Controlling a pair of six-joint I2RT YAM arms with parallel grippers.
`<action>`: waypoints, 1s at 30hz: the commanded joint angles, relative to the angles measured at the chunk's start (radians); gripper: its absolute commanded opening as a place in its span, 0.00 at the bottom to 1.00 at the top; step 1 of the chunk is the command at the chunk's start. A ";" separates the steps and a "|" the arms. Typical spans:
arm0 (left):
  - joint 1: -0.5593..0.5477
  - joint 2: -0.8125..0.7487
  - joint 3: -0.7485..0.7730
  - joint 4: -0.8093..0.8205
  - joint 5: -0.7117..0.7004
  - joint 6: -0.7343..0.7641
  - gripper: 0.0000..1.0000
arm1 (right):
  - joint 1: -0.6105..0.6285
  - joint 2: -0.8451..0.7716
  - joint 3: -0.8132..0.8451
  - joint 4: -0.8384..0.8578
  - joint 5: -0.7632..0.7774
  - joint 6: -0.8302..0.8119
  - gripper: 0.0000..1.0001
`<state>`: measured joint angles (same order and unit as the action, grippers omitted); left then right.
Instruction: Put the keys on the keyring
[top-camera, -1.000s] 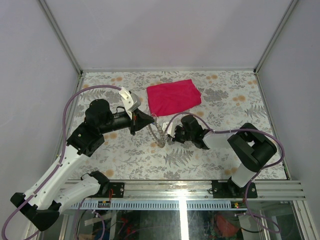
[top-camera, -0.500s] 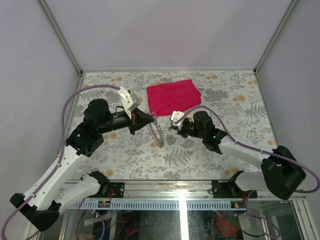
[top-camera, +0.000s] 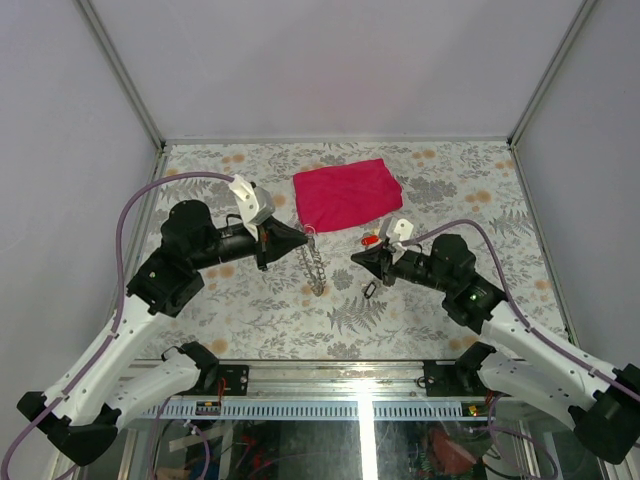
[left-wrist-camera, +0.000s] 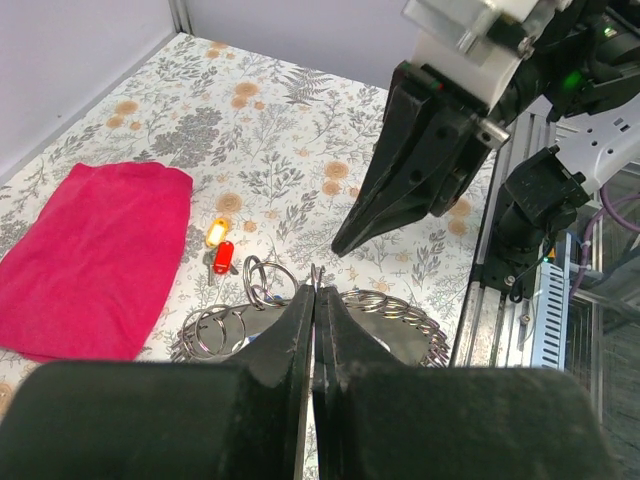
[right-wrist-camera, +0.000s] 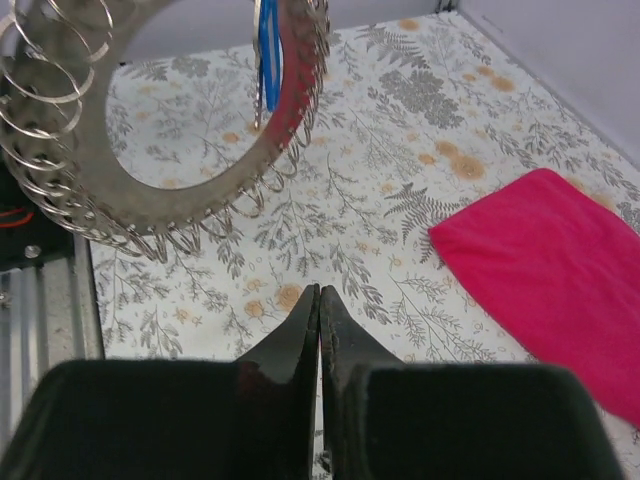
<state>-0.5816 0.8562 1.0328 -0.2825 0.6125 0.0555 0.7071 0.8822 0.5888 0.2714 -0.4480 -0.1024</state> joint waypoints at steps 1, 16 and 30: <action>0.005 0.005 0.043 0.099 0.036 -0.018 0.00 | -0.005 -0.034 0.093 -0.111 0.045 0.068 0.01; 0.005 0.029 0.030 0.098 0.017 -0.033 0.00 | -0.090 0.437 0.407 -0.727 0.433 0.348 0.37; 0.005 0.044 0.028 0.094 0.030 -0.028 0.00 | -0.155 0.573 0.287 -0.597 0.434 0.432 0.46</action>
<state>-0.5816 0.9039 1.0355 -0.2649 0.6258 0.0334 0.5747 1.4467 0.9188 -0.4164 -0.0219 0.3077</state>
